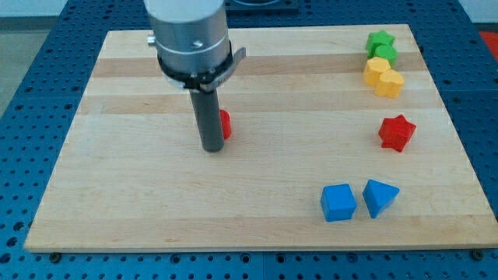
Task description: Push the red star towards the red circle
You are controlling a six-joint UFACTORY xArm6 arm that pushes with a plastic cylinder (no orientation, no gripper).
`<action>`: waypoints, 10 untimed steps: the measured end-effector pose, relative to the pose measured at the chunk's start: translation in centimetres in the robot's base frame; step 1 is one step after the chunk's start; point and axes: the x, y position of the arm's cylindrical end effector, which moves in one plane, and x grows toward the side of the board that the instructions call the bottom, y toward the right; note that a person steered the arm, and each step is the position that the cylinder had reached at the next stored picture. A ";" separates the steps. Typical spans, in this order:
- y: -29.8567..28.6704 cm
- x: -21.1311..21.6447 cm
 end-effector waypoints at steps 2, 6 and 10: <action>1.5 -0.8; 31.2 3.7; 19.9 -2.1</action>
